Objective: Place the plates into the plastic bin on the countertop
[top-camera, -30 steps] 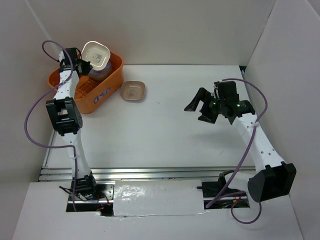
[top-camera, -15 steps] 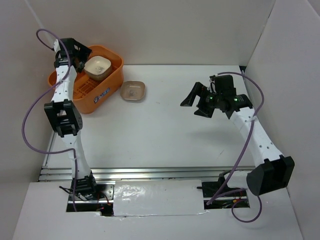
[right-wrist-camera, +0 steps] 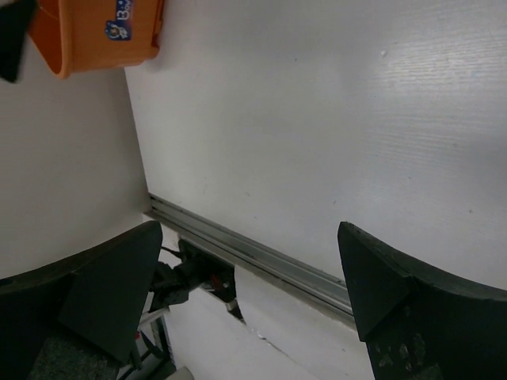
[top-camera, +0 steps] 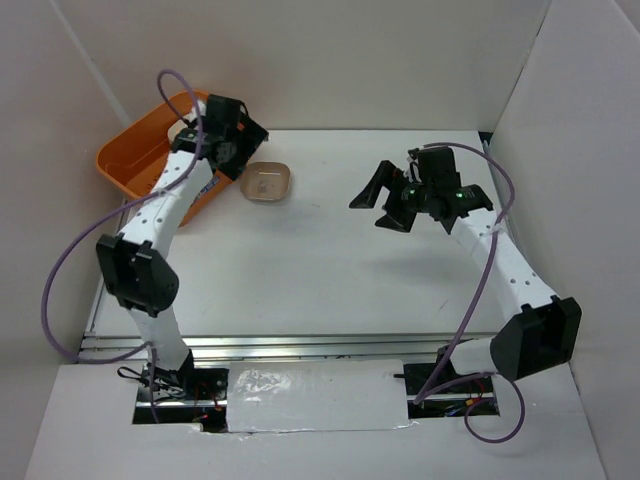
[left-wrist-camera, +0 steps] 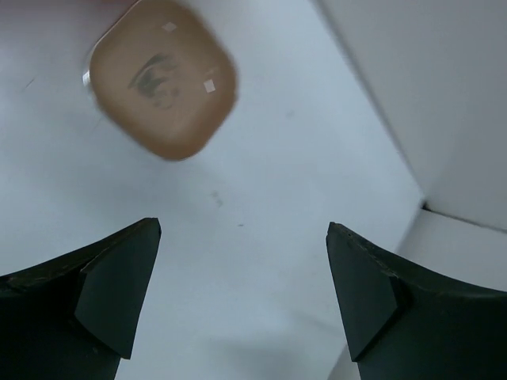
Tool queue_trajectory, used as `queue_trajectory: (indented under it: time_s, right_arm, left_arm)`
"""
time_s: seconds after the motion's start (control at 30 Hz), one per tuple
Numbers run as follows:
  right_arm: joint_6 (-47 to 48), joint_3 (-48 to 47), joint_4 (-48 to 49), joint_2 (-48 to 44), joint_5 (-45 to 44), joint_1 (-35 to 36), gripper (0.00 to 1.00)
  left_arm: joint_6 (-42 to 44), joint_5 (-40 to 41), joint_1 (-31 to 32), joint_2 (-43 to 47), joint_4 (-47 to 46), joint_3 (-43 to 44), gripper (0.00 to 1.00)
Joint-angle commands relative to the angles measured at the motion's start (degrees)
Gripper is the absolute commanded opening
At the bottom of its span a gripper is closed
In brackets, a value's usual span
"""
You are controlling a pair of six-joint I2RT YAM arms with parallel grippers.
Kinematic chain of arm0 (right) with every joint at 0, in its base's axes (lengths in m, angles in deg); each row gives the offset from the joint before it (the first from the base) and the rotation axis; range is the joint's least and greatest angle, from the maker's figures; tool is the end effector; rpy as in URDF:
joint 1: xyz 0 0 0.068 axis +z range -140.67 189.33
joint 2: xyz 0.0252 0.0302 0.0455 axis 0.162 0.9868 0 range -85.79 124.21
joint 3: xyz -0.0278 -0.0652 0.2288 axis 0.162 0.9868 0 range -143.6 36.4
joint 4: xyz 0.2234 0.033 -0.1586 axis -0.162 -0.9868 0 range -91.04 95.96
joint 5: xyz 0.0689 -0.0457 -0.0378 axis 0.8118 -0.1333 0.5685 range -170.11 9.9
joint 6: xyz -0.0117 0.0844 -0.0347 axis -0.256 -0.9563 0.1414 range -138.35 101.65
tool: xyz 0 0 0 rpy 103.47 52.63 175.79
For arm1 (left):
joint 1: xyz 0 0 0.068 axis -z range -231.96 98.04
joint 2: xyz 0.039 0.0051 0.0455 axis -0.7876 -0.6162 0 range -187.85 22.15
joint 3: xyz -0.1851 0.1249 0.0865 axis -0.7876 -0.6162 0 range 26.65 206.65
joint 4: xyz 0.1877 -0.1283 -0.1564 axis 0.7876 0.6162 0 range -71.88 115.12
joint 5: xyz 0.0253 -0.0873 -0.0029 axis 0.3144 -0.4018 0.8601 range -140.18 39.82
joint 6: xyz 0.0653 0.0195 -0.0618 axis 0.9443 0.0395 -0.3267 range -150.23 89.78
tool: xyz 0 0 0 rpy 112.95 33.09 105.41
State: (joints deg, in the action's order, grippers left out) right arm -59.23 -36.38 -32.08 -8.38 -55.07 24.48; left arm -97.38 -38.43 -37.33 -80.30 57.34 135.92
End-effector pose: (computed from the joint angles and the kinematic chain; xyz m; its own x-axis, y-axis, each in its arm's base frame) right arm 0.3227 0.1235 0.2754 -0.8462 0.3852 -0.3681 0.0221 0.7157 0.6980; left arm 0.4414 -0.0979 0.3451 -0.2758 -0.8605 -0.4283 -0.4463 0.5093 -0.7358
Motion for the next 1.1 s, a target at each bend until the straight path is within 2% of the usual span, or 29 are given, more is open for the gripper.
queue_trajectory:
  time_s: [0.0, 0.1, 0.23, 0.4, 0.8, 0.87, 0.97, 1.0, 1.07]
  right_arm:
    - [-1.3, -0.01, 4.38, -5.24, 2.03, -1.27, 1.0]
    - [-1.48, 2.97, 4.29, -8.75, 4.22, -3.64, 1.0]
    - [-0.26, 5.8, 3.06, -13.15, 6.69, -5.66, 1.0]
    - [0.54, 8.08, 1.92, -15.71, 7.3, -7.16, 1.0]
    - [-0.51, 7.03, 3.41, -12.9, 11.52, -6.9, 1.0]
    - [-0.51, 6.94, 3.59, -12.28, 11.7, -6.9, 1.0]
    - [-0.51, 6.68, 3.5, -12.19, 11.97, -6.72, 1.0]
    - [-0.51, 6.59, 3.33, -12.02, 12.05, -6.55, 1.0]
    - [-0.34, 6.42, 2.97, -12.19, 11.88, -6.46, 1.0]
  left_arm:
    - [-10.0, 8.37, 2.32, -6.76, 5.59, -0.48, 0.99]
    - [-15.18, 10.13, 2.33, -14.51, 11.74, 6.9, 0.99]
    - [-19.67, 10.58, 2.07, -20.23, 10.79, 11.12, 0.99]
    - [-23.02, 11.9, 1.45, -28.4, 17.19, 17.63, 0.99]
    - [-24.51, 12.6, 1.54, -31.84, 18.35, 14.57, 0.99]
    - [-24.08, 12.68, 1.45, -31.84, 16.51, 12.38, 0.97]
    - [-23.29, 12.6, 1.01, -33.16, 14.66, 11.14, 0.88]
    - [-22.85, 12.6, 1.01, -33.68, 14.65, 11.75, 0.79]
    - [-22.85, 12.42, 0.75, -35.7, 15.88, 12.89, 0.74]
